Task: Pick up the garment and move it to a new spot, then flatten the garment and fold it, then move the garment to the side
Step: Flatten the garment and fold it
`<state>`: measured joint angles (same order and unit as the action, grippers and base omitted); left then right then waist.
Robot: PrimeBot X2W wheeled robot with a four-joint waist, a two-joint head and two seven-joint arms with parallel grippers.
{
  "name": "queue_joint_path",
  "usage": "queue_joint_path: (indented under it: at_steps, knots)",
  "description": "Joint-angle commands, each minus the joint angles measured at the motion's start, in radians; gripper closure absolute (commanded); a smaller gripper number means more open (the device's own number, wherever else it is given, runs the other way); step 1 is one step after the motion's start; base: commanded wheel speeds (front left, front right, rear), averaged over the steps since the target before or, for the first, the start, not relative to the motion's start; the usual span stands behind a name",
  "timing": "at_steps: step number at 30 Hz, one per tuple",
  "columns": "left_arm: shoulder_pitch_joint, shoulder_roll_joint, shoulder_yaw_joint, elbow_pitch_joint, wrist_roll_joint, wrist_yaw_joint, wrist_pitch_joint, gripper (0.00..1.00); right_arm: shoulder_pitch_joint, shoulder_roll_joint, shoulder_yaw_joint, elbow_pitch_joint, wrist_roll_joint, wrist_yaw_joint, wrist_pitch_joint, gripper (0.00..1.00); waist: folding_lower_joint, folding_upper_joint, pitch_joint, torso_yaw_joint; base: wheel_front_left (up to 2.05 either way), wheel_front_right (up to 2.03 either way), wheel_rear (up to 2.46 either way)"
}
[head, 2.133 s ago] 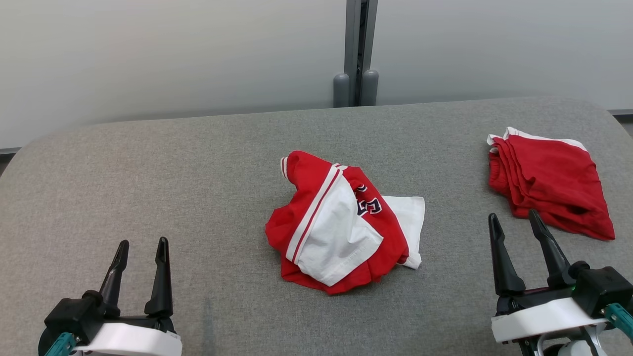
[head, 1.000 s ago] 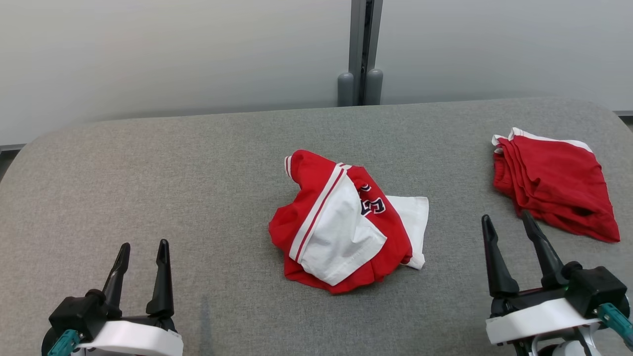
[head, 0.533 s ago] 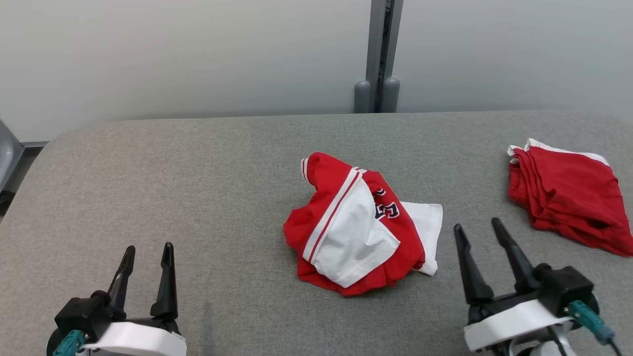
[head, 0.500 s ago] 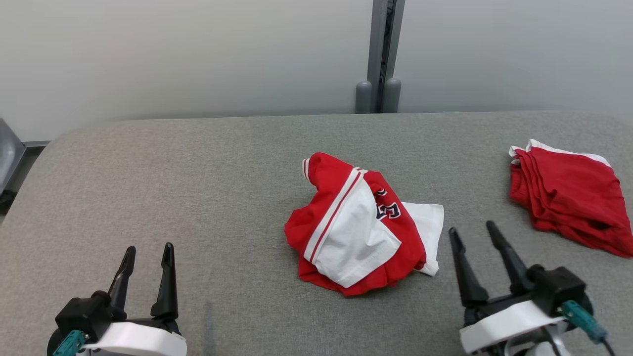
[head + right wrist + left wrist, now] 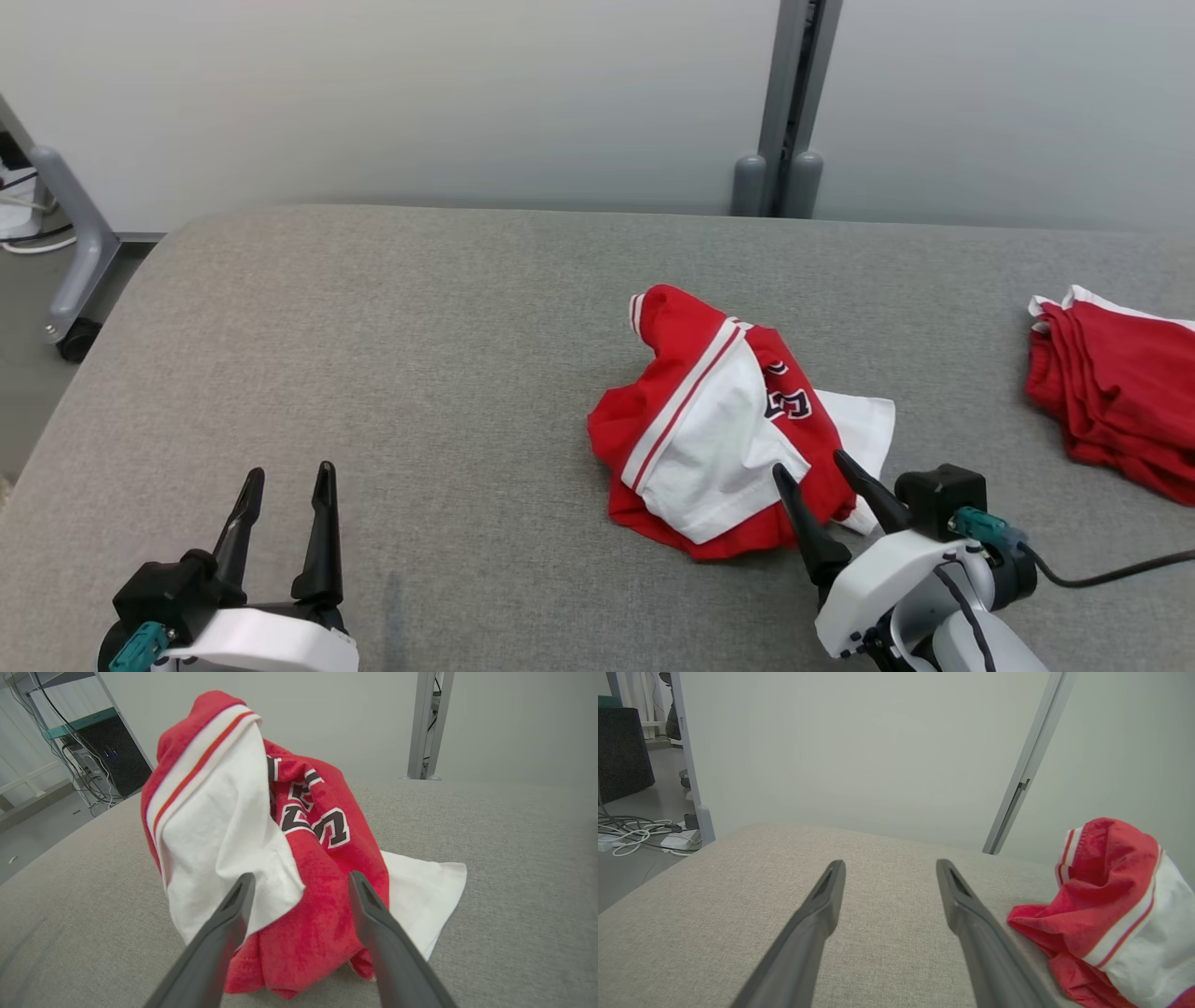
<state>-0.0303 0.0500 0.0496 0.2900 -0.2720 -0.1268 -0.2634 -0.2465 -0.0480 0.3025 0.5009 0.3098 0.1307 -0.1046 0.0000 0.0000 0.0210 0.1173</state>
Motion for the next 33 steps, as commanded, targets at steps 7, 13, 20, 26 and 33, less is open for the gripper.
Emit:
queue_joint_path:
  at_steps: [7,13,20,26,33]
  knots:
    - [-0.024,0.003,0.002,0.008,-0.004,-0.005,-0.001,0.00,-0.034,-0.005,0.019,0.038,0.041,0.000,0.007,0.53,0.0000,0.0000,0.007,0.034,0.00,0.00,0.00]
    - [-0.026,0.003,0.004,0.007,-0.004,-0.004,-0.001,0.00,-0.048,-0.006,0.040,0.045,0.057,0.000,-0.023,1.00,0.0000,0.0000,0.016,0.044,0.00,0.00,0.00]
    - [-0.025,0.003,0.007,0.014,-0.001,-0.004,-0.001,0.00,-0.076,-0.006,0.075,-0.014,0.076,0.000,-0.082,1.00,0.0000,0.0000,0.017,0.036,0.00,0.00,0.00]
    - [-0.024,0.002,-0.008,0.023,-0.012,-0.004,-0.001,0.00,-0.116,-0.005,0.124,-0.084,0.088,0.000,-0.045,1.00,0.0000,0.0000,0.003,0.034,0.00,0.00,0.00]
    - [-0.037,0.003,-0.035,0.034,-0.030,-0.004,-0.001,0.00,-0.276,-0.005,0.277,-0.079,0.180,0.000,0.010,1.00,0.0000,0.0000,-0.004,0.062,0.00,0.00,0.00]
